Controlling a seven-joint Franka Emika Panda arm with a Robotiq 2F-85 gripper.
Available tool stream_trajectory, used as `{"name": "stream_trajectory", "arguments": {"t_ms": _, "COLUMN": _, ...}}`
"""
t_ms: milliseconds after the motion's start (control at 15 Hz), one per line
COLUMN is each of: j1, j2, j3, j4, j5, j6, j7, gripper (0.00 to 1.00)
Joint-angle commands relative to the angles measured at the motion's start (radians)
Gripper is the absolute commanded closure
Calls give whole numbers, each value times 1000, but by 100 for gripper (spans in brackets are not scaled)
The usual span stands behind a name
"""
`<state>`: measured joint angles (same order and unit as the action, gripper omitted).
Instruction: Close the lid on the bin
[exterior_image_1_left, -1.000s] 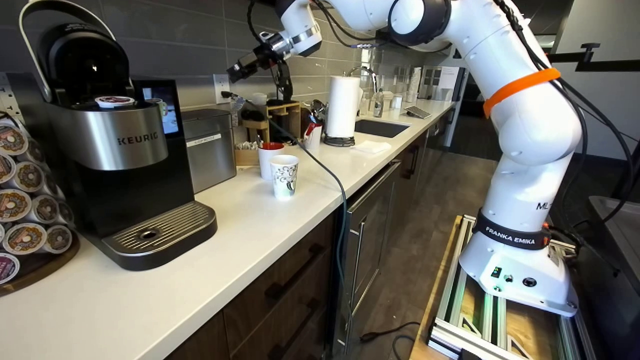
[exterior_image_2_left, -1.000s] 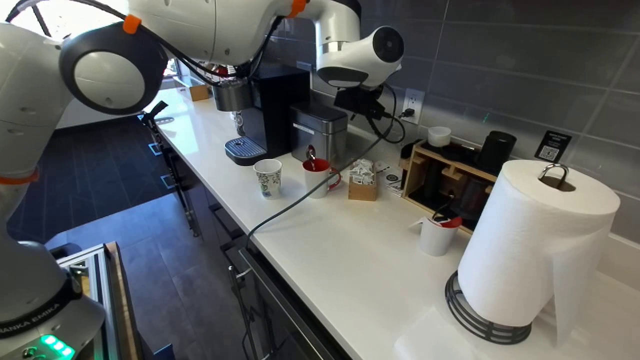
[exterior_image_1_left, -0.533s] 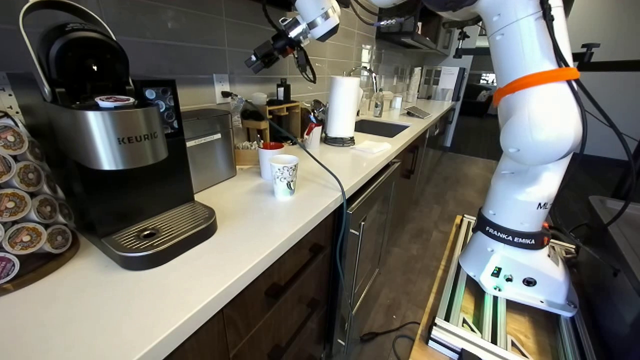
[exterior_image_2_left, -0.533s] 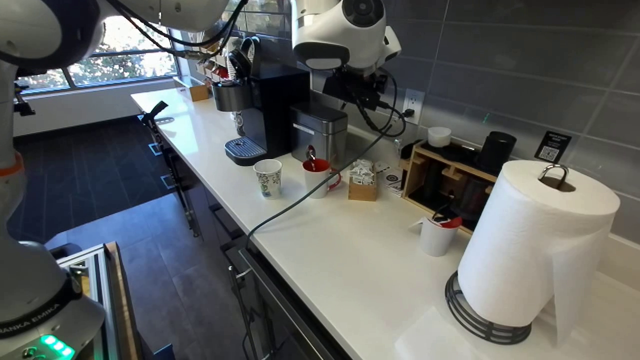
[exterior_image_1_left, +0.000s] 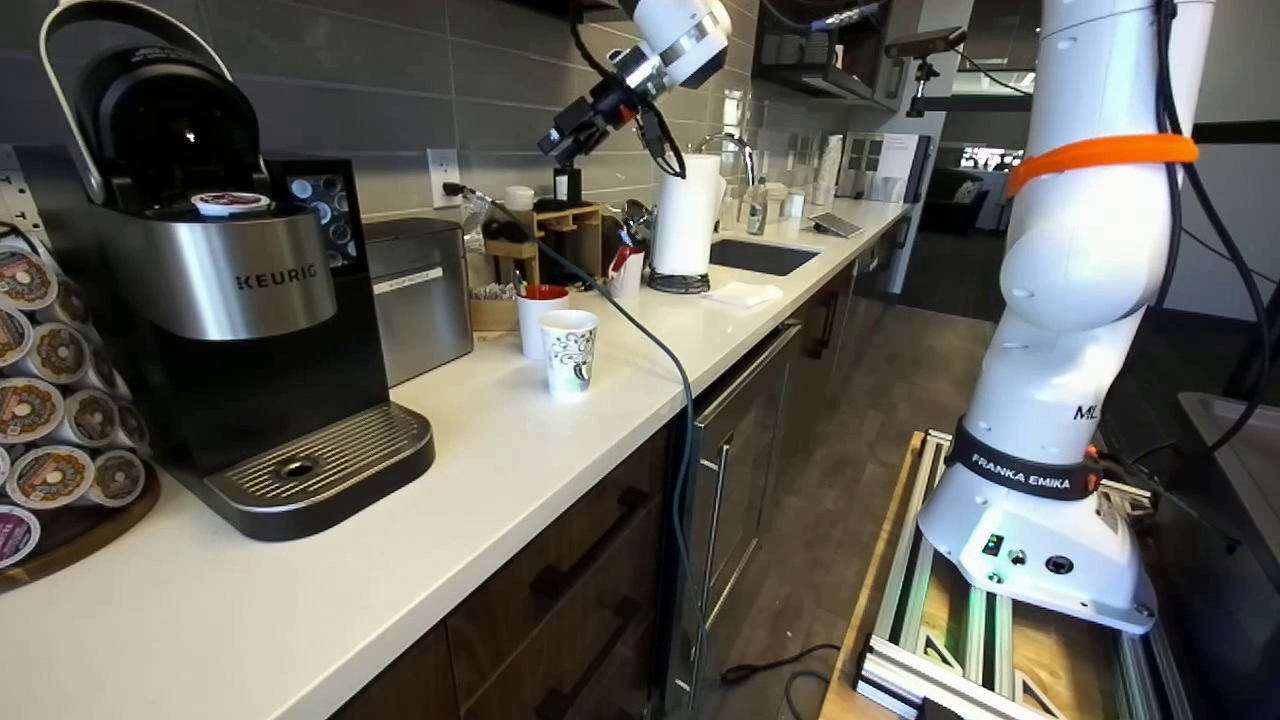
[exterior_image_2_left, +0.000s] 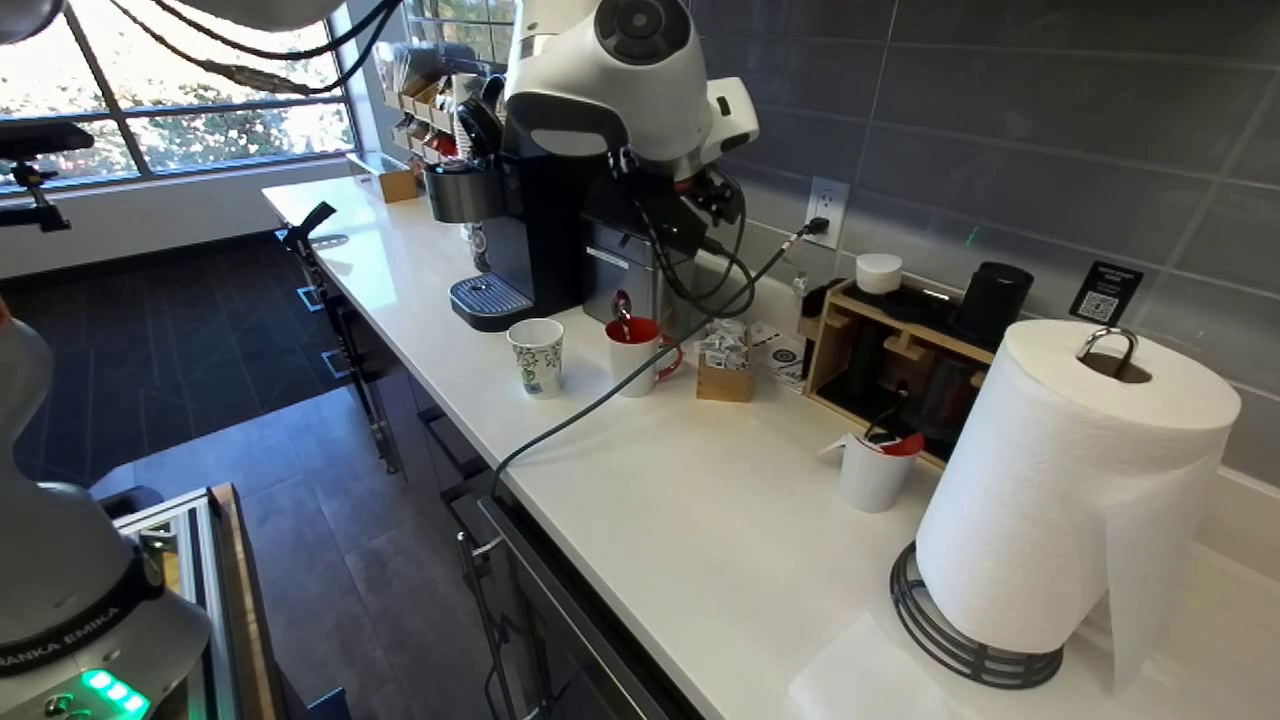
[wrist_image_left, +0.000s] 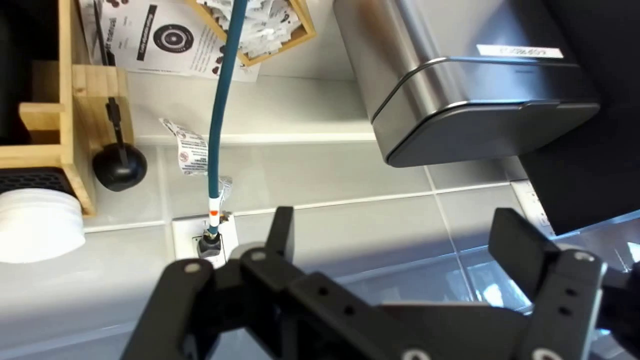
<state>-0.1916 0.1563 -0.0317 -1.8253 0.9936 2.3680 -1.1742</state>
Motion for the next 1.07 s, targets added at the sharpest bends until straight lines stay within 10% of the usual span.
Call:
{"name": "stream_trajectory", "arguments": {"t_ms": 0, "j1": 18, "j2": -203, "j3": -24, "j4": -247, "j5": 61, "j6": 73, "j7": -32, "gripper": 0}}
{"name": "stream_trajectory", "arguments": {"t_ms": 667, "j1": -6, "j2": -740, "j3": -136, "j4": -725, "j5": 296, "j6": 230, "j7": -68, "gripper": 0}}
{"name": "stream_trajectory", "arguments": {"t_ms": 1000, "j1": -14, "j2": -769, "j3": -184, "j4": -726, "j5": 298, "j6": 214, "j7": -84, "gripper": 0}}
